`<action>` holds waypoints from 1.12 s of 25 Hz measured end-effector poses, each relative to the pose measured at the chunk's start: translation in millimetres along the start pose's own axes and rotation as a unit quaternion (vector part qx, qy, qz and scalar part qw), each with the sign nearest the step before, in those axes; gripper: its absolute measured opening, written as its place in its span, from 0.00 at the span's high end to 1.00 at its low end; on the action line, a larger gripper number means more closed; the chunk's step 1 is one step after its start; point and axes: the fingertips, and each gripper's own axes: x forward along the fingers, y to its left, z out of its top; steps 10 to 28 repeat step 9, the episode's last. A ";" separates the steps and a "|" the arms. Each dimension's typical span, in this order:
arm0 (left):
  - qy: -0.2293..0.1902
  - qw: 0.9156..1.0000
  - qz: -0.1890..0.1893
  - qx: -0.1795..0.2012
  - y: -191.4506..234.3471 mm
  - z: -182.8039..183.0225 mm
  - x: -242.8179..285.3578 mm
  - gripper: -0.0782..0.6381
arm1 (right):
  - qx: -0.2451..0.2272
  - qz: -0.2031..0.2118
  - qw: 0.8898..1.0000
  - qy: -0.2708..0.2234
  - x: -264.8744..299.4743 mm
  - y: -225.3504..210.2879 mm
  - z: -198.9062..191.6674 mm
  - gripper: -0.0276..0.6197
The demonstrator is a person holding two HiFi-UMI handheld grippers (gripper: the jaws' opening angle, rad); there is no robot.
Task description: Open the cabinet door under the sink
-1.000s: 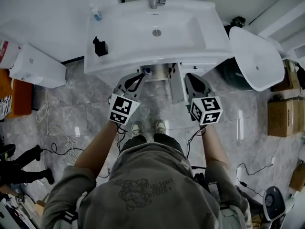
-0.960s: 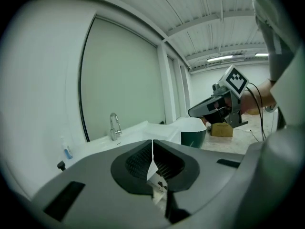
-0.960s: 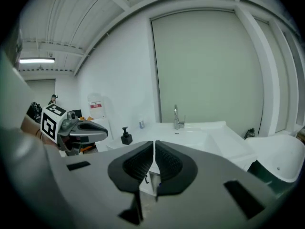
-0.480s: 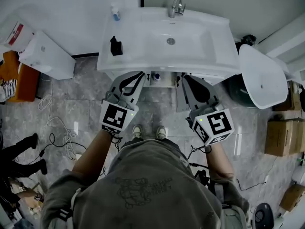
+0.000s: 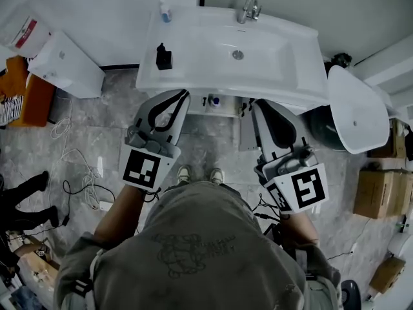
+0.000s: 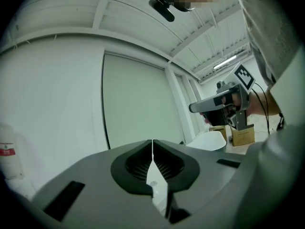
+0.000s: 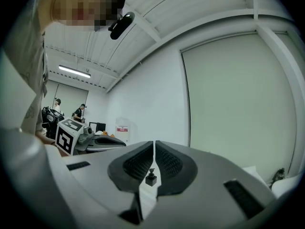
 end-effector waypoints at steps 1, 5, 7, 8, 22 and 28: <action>-0.002 1.000 0.003 -0.004 1.5 2.4 -2.6 0.86 | 0.001 0.000 1.000 -0.002 -0.3 0.6 2.1 0.90; -0.003 1.000 0.010 -0.008 9.2 9.6 -7.0 0.86 | 0.003 0.000 1.000 -0.010 3.4 0.2 10.5 0.90; -0.003 1.000 0.009 0.003 12.6 10.8 -6.3 0.86 | 0.003 0.000 1.000 -0.013 7.1 -0.3 12.1 0.90; -0.003 1.000 0.008 0.010 13.7 10.5 -5.6 0.86 | 0.003 0.000 1.000 -0.014 8.7 -0.5 12.2 0.90; -0.002 1.000 0.006 0.018 14.6 10.0 -4.9 0.86 | 0.002 -0.001 1.000 -0.015 10.3 -0.7 12.2 0.90; -0.002 1.000 0.006 0.018 14.6 10.0 -4.9 0.86 | 0.002 -0.001 1.000 -0.015 10.3 -0.7 12.2 0.90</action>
